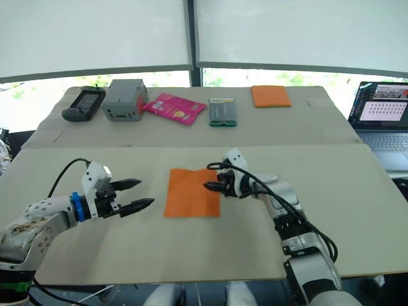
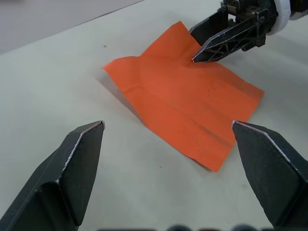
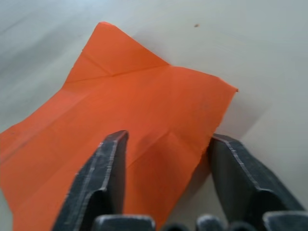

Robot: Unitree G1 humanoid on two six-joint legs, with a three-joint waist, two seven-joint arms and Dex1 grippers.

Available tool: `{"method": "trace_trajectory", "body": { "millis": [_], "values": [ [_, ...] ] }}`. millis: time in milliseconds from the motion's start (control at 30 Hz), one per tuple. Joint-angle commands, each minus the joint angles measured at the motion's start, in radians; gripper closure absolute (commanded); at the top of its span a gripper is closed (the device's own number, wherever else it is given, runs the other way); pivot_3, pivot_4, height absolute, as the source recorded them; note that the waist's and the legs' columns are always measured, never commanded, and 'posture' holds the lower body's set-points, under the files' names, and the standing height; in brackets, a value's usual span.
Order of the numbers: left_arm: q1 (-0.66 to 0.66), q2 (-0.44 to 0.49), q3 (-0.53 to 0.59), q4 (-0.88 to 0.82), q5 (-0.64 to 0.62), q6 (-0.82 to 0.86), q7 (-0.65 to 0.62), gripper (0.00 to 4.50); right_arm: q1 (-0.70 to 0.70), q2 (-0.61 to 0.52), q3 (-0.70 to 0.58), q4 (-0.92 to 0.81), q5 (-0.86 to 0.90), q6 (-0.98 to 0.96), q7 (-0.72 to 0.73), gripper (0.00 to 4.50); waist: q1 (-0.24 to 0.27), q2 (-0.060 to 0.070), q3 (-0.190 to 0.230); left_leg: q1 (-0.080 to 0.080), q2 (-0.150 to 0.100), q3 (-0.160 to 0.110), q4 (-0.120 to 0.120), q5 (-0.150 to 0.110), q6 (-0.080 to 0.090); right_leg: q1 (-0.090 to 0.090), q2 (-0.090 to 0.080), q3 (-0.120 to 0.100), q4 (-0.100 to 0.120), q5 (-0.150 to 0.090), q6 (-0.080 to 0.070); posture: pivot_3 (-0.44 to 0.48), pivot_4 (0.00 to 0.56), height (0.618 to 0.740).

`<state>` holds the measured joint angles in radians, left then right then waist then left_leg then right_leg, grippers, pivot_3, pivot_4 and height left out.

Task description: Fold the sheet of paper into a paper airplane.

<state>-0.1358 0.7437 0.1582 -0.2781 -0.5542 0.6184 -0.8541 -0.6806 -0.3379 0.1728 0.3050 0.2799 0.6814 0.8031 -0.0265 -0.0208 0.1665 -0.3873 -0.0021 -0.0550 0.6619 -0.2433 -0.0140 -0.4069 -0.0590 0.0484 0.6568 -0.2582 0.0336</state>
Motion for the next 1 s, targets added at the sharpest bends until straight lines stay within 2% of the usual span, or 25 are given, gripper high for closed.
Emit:
{"method": "trace_trajectory", "body": {
  "millis": [33,133,167,367,467,667,1000],
  "values": [
    [0.005,-0.004,0.028,-0.014,-0.009,-0.016,0.003,0.00,0.008,0.007,-0.013,-0.056,0.032,0.010,0.034,3.23,-0.003,0.000,0.000,0.000,0.000,0.000,0.000,0.000,0.000,0.000,0.000,0.000,0.000,0.000,0.000,0.000,0.150,0.740],
    [0.001,-0.008,0.021,0.001,-0.005,-0.026,-0.006,0.00,0.028,-0.008,-0.024,-0.107,0.061,0.039,0.064,4.32,-0.005,0.000,0.000,0.000,0.000,0.000,0.000,0.000,0.000,0.000,0.001,0.000,0.000,0.000,0.000,0.000,0.150,0.740],
    [0.000,-0.008,0.017,0.003,-0.010,-0.027,-0.018,0.00,0.039,-0.022,-0.028,-0.137,0.077,0.058,0.083,4.49,-0.006,0.000,0.000,0.000,0.000,0.000,0.000,0.000,0.000,0.000,0.001,0.000,0.001,0.000,0.000,0.000,0.150,0.740],
    [-0.006,-0.018,0.004,-0.013,-0.048,-0.025,-0.079,0.00,0.136,-0.174,-0.026,-0.357,0.180,0.214,0.186,4.49,-0.003,0.000,0.000,0.000,0.000,0.000,0.000,0.000,0.000,0.000,-0.001,0.000,0.000,0.000,0.000,0.000,0.150,0.740],
    [-0.004,-0.025,-0.016,-0.014,-0.043,-0.030,-0.093,0.00,0.180,-0.206,-0.030,-0.416,0.190,0.255,0.156,4.49,-0.003,0.000,0.000,0.000,0.000,0.000,0.000,0.000,0.000,0.000,0.000,-0.001,-0.001,0.000,0.000,0.000,0.150,0.740],
    [-0.008,-0.043,-0.041,-0.018,-0.033,-0.037,-0.089,0.00,0.242,-0.201,-0.071,-0.449,0.197,0.292,0.063,4.49,-0.011,0.000,0.000,0.001,0.000,0.001,0.000,0.000,0.000,0.001,0.001,0.000,0.001,0.000,0.000,0.000,0.150,0.740],
    [-0.009,-0.043,-0.053,-0.014,-0.031,-0.048,-0.100,0.00,0.253,-0.115,-0.183,-0.455,0.251,0.399,-0.096,4.49,-0.013,0.000,0.000,0.001,0.000,0.001,0.000,0.001,0.000,0.001,0.001,0.000,0.000,0.000,0.000,0.000,0.150,0.740]
  ]
}}
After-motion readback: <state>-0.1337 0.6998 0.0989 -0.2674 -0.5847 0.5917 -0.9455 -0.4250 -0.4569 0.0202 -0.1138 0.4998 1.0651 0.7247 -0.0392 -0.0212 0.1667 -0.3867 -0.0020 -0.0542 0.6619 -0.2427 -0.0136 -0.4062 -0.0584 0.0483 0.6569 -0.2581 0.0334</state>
